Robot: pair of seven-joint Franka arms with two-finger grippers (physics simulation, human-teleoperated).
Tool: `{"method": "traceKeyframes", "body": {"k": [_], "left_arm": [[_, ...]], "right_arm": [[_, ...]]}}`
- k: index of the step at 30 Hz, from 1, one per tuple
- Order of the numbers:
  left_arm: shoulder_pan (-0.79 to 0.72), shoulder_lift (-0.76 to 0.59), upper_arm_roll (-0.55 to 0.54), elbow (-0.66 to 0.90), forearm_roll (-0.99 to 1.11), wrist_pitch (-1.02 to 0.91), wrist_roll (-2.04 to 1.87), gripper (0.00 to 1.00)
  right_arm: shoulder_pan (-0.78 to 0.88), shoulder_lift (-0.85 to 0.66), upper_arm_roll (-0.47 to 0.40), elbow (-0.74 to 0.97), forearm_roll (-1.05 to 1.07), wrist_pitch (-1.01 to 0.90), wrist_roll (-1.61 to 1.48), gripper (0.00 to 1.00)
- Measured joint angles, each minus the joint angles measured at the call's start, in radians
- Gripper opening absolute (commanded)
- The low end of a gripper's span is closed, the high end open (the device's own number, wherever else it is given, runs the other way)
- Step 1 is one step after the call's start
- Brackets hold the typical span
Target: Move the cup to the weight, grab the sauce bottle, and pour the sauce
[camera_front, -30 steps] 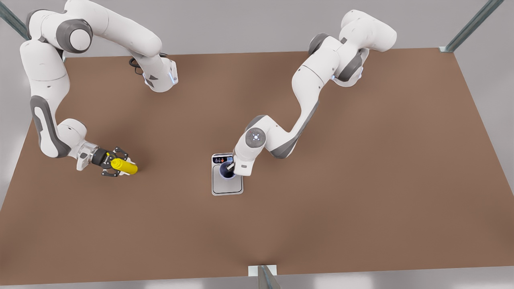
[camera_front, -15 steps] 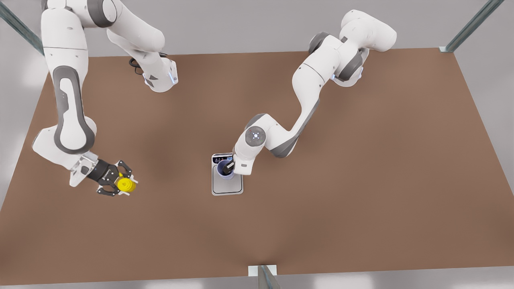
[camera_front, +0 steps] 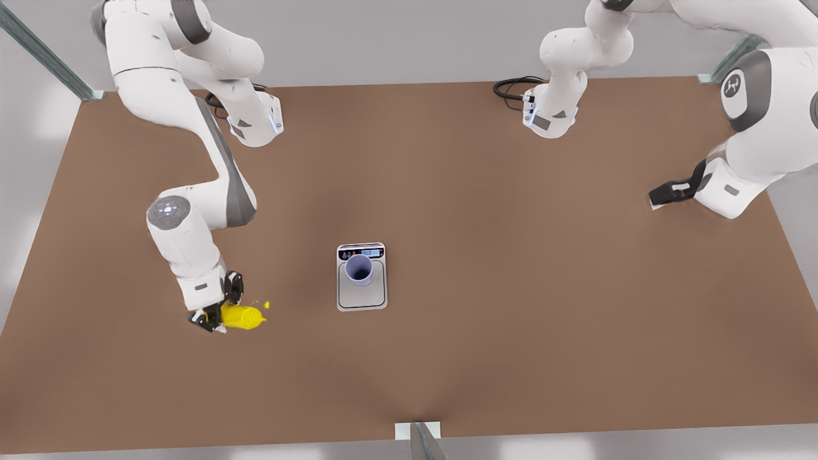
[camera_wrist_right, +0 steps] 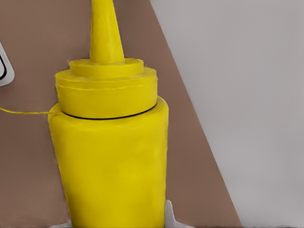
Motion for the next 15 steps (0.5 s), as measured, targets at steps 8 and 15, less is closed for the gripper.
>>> {"method": "traceKeyframes", "body": {"k": [8, 15], "left_arm": [[-0.015, -0.032, 0.006, -0.235, 0.047, 0.222, 0.000, 1.00], [-0.040, -0.016, -0.004, -0.234, 0.049, 0.207, -0.001, 1.00]], "right_arm": [[0.111, -0.039, 0.008, -0.055, -0.168, -0.058, 0.013, 0.61], [0.254, -0.091, 0.007, -0.123, -0.206, -0.128, 0.069, 0.61]]}}
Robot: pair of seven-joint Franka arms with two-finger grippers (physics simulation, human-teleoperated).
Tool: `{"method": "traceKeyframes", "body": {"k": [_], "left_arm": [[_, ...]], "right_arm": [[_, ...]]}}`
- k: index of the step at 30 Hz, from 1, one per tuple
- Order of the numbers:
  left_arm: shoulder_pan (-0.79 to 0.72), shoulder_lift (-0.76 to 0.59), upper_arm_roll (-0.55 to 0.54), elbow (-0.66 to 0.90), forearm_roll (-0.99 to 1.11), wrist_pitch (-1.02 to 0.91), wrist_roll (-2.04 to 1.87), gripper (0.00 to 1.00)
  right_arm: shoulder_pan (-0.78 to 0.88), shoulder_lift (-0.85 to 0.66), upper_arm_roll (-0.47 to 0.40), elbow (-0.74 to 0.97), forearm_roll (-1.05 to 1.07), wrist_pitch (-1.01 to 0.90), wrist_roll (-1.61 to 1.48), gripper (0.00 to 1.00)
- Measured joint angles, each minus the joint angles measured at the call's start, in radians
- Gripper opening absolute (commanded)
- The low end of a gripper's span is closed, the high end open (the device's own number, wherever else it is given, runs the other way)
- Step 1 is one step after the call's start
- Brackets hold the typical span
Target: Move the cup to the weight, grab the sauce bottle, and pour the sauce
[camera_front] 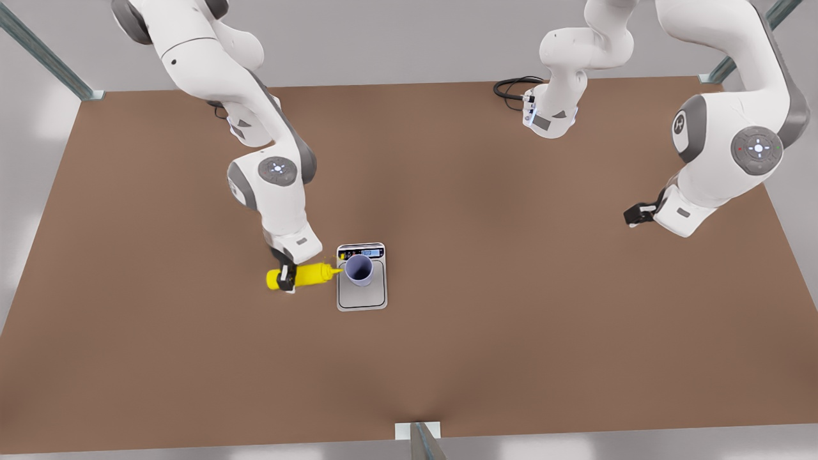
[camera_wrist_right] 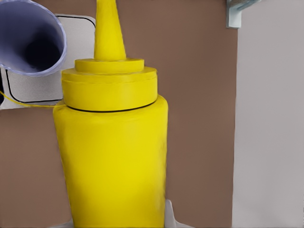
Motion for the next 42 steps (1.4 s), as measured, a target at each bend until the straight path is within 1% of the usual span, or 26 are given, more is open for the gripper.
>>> {"method": "traceKeyframes", "body": {"k": [2, 6, 12, 21, 23, 24, 27, 30, 32, 34, 37, 41, 42], "left_arm": [[0.002, 0.001, 0.001, 0.000, 0.000, 0.000, 0.000, 1.00], [0.000, 0.004, 0.000, 0.000, 0.000, 0.002, 0.000, 1.00], [0.001, 0.005, 0.000, 0.000, 0.000, 0.002, 0.001, 1.00], [-0.007, 0.010, 0.000, 0.000, -0.001, 0.008, 0.000, 1.00], [-0.007, 0.010, 0.000, 0.000, -0.001, 0.009, 0.000, 1.00], [-0.005, 0.010, 0.000, 0.000, -0.001, 0.008, 0.000, 1.00], [-0.007, 0.010, 0.000, 0.000, -0.001, 0.009, 0.000, 1.00], [-0.006, 0.010, 0.000, 0.000, -0.001, 0.009, 0.000, 1.00], [-0.006, 0.013, 0.000, 0.001, -0.001, 0.009, 0.000, 1.00], [-0.007, 0.016, -0.001, 0.002, -0.001, 0.008, 0.000, 1.00], [-0.032, 0.023, 0.000, 0.002, -0.001, 0.000, -0.002, 1.00], [-0.021, 0.023, 0.000, 0.002, -0.001, -0.001, -0.002, 1.00], [-0.025, 0.025, 0.000, 0.002, -0.001, 0.000, -0.002, 1.00]], "right_arm": [[0.019, 0.002, 0.000, -0.009, -0.046, -0.001, 0.007, 0.61], [0.054, 0.016, 0.000, -0.007, -0.168, -0.070, 0.007, 0.61], [0.128, 0.089, -0.001, 0.000, -0.257, -0.138, 0.037, 0.61], [0.124, 0.111, -0.001, 0.001, -0.308, -0.159, 0.041, 0.61], [0.077, 0.111, -0.005, 0.041, -0.296, -0.161, 0.027, 0.61], [0.054, 0.109, -0.003, 0.048, -0.254, -0.159, 0.026, 0.61], [-0.003, 0.108, -0.001, 0.074, -0.019, -0.142, -0.058, 0.61], [-0.119, 0.109, -0.001, 0.087, 0.241, -0.088, -0.358, 0.61], [-0.218, 0.112, -0.002, 0.087, 0.503, -0.072, -0.666, 0.61], [-0.287, 0.125, -0.004, 0.078, 0.887, -0.074, -1.027, 0.61], [-0.382, 0.150, -0.005, 0.069, 1.266, -0.155, -1.295, 0.61], [-0.425, 0.149, -0.006, -0.057, 1.553, -0.187, -1.428, 0.61], [-0.446, 0.150, -0.006, -0.072, 1.581, -0.207, -1.448, 0.61]]}}
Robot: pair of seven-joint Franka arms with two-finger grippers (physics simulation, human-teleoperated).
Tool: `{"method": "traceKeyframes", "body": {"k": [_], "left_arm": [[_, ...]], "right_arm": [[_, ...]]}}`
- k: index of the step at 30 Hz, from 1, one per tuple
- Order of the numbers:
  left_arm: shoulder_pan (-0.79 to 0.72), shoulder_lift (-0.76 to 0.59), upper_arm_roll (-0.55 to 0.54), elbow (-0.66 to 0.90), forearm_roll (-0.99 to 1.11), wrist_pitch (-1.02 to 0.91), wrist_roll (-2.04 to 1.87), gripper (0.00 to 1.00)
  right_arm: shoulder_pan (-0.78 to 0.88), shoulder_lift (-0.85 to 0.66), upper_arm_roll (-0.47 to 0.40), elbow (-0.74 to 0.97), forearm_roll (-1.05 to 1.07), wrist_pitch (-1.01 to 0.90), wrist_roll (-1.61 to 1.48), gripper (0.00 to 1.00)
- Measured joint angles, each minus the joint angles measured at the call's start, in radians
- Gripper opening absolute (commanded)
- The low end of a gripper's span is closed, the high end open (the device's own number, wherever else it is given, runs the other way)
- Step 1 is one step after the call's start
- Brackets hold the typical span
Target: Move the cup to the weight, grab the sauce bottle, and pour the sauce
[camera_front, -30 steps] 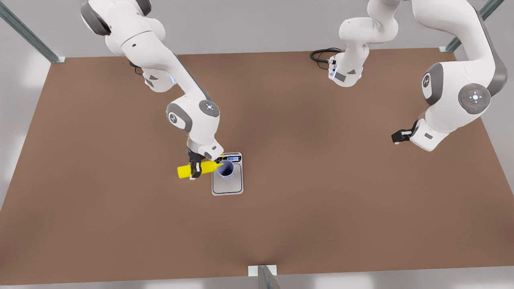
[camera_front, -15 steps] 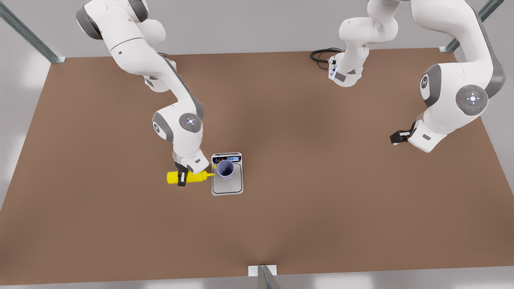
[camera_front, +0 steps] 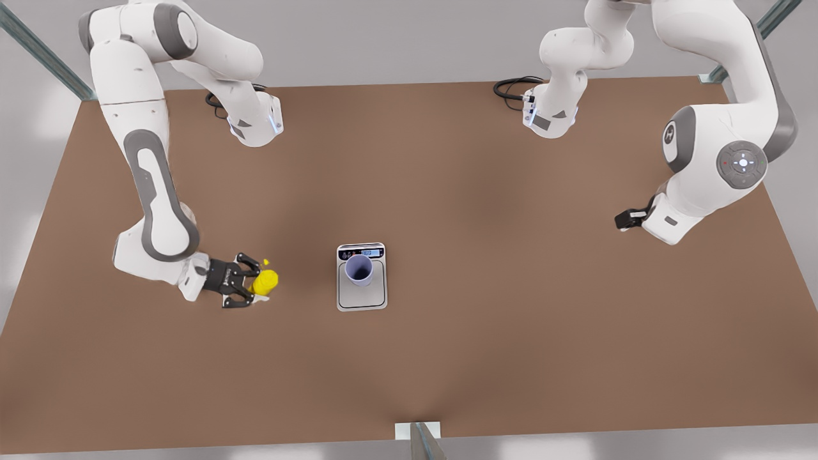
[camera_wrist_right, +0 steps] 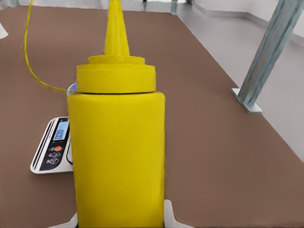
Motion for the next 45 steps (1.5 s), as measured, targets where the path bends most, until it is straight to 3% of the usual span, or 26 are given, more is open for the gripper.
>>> {"method": "traceKeyframes", "body": {"k": [5, 13, 41, 42, 44, 45], "left_arm": [[0.002, 0.002, 0.000, 0.000, 0.000, -0.001, -0.004, 1.00], [-0.005, 0.005, 0.000, 0.000, 0.000, -0.006, -0.008, 1.00], [-0.017, 0.016, 0.000, -0.002, 0.000, -0.008, -0.009, 1.00], [-0.017, 0.016, 0.000, -0.002, 0.000, -0.008, -0.009, 1.00], [-0.015, 0.016, 0.000, -0.002, 0.000, -0.008, -0.009, 1.00], [-0.015, 0.016, 0.000, -0.002, 0.000, -0.008, -0.009, 1.00]], "right_arm": [[-0.145, 0.089, 0.000, -0.046, 0.218, -0.045, -0.116, 0.61], [-0.170, 0.093, 0.002, -0.141, 0.594, -0.045, -0.281, 0.61], [-0.190, 0.261, 0.003, -0.118, 0.609, -0.143, -0.443, 0.63], [-0.190, 0.261, 0.003, -0.117, 0.609, -0.143, -0.444, 0.68], [-0.190, 0.261, 0.002, -0.117, 0.610, -0.143, -0.443, 1.00], [-0.189, 0.261, 0.002, -0.116, 0.610, -0.143, -0.442, 1.00]]}}
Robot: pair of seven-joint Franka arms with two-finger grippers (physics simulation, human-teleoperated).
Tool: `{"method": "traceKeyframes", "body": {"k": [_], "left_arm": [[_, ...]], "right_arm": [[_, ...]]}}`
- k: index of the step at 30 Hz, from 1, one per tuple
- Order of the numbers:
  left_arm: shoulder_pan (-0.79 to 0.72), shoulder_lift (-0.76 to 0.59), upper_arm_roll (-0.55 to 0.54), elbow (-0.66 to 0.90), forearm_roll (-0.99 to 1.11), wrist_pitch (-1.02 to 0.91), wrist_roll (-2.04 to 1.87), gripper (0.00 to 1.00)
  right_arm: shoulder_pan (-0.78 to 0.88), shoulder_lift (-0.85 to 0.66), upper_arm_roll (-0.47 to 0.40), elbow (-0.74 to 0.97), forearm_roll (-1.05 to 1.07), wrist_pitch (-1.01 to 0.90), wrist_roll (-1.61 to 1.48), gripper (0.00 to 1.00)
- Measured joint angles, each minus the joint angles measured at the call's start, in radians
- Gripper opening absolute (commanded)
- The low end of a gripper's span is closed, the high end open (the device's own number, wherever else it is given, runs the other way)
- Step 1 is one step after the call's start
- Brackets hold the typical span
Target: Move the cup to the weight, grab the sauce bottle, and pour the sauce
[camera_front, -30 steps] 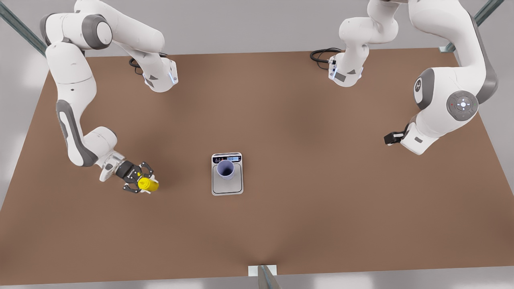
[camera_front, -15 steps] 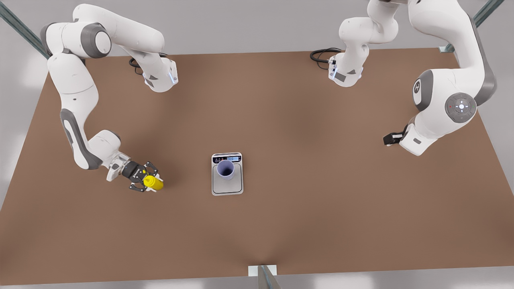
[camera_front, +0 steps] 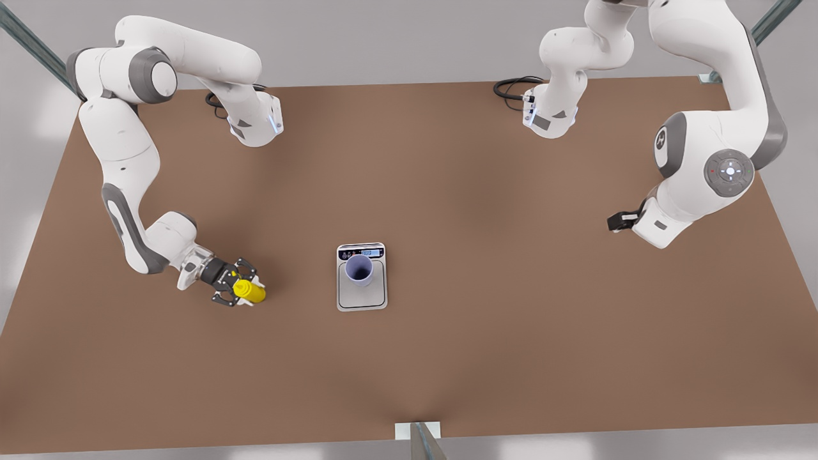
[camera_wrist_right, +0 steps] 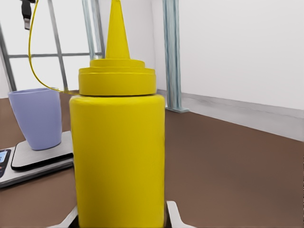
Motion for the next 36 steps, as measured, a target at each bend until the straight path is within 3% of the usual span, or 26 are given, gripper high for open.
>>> {"method": "traceKeyframes", "body": {"k": [19, 34, 35, 36], "left_arm": [[-0.001, 0.000, 0.000, 0.000, 0.000, -0.001, -0.002, 1.00], [-0.010, -0.002, -0.001, 0.002, 0.000, -0.009, -0.009, 1.00], [-0.010, -0.003, 0.000, 0.002, 0.000, -0.010, -0.009, 1.00], [-0.012, -0.002, 0.000, 0.002, 0.000, -0.008, -0.009, 1.00]], "right_arm": [[-0.022, -0.004, -0.005, -0.030, -0.014, -0.013, -0.003, 1.00], [-0.195, -0.065, -0.008, -0.146, -0.203, -0.021, -0.018, 1.00], [-0.228, -0.100, -0.033, -0.163, -0.260, -0.021, -0.009, 1.00], [-0.247, -0.158, -0.110, -0.158, -0.392, -0.023, 0.026, 1.00]]}}
